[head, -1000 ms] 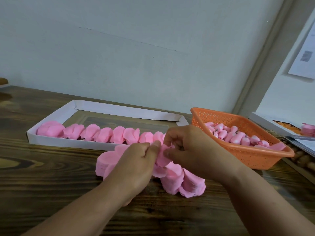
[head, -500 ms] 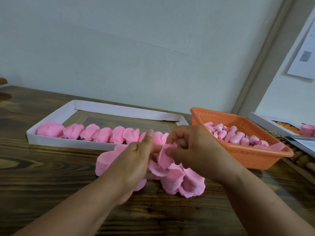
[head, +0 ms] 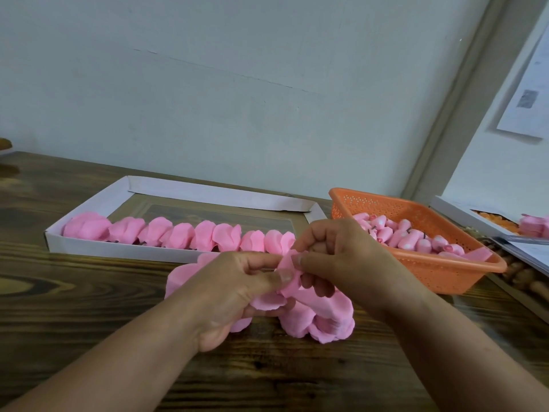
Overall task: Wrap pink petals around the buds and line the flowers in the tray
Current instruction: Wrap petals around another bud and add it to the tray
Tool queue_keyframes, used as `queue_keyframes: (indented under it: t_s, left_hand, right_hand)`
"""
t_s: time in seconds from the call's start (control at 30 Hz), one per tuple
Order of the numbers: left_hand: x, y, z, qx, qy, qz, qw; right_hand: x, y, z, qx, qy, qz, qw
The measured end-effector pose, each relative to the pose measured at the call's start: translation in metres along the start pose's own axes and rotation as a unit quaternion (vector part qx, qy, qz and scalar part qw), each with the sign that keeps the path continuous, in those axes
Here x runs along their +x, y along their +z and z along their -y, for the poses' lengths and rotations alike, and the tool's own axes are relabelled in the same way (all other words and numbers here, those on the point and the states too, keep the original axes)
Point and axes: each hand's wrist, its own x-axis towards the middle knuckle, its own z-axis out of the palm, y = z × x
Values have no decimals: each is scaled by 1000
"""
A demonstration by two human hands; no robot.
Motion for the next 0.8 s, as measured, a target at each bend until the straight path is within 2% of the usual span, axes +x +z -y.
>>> queue_keyframes:
  t_s: [0.13,0.27,0.33,0.5,0.67,0.73,0.8]
  left_hand:
    - [-3,0,-3,16,-6,12,1000]
    - [-8,4,-7,16,-15,22,1000]
    - [-11,5,-10,9,-23,27,999]
    - [-13,3,-15,-18,-37,54,998]
    - [-12,0,-13,10,-29,83,996]
    - [-11,0,-11,-3,-31,75,997]
    - [-7,-1,-10,-33,-24,48,998]
  right_hand:
    - [-1,-17,5,-57,-18,80,995]
    - [2,-26,3,-186,-81,73,976]
    - [2,-26,1,-163,-86,94,978]
    - [1,-21,-5,-10,-81,139,987]
    - [2,-15,-8,-1,-77,147,986]
    - [2,-14,-8,6,-72,133,989]
    - [2,-13,-10,11,-59,81,995]
